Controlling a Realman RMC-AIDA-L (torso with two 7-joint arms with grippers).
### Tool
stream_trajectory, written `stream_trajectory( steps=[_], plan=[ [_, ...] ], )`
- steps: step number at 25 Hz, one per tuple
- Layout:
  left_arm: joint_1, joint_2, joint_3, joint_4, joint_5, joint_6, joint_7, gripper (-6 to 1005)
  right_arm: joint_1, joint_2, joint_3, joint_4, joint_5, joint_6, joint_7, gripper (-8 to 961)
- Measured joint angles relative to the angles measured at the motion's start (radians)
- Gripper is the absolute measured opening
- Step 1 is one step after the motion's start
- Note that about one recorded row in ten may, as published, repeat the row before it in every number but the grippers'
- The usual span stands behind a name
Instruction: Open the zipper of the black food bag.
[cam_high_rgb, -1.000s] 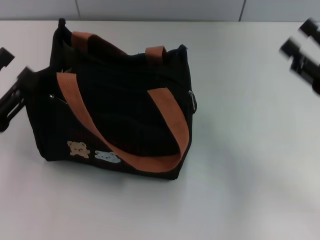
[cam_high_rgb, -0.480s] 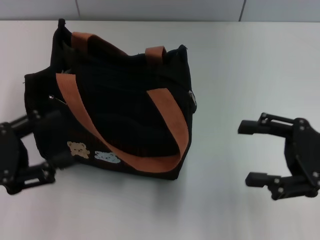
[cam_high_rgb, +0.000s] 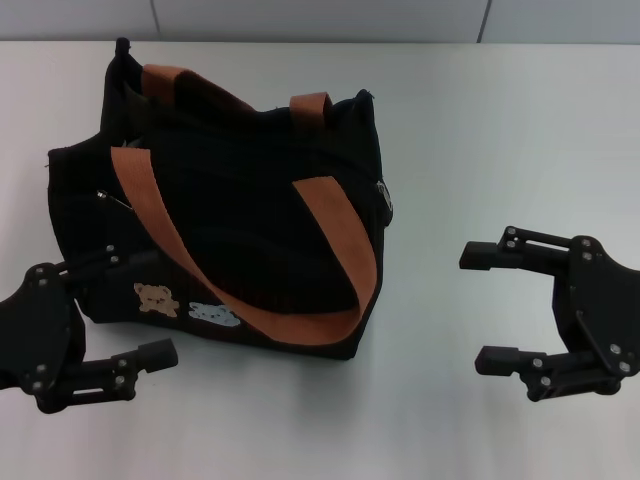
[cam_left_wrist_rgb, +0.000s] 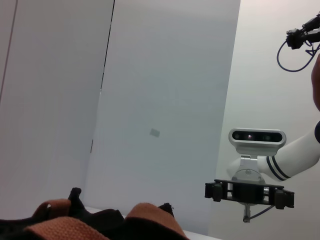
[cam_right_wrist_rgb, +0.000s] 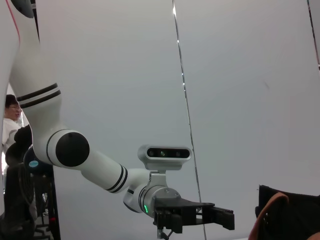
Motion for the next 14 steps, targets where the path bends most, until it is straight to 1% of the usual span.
stream_trajectory(
  steps=[14],
  plan=[
    [0.000,-0.006,-0.007,-0.010,0.000,-0.003,-0.006,852,0.001,0.009,0.007,0.001,0.003,0.000,-0.002,853]
  ],
)
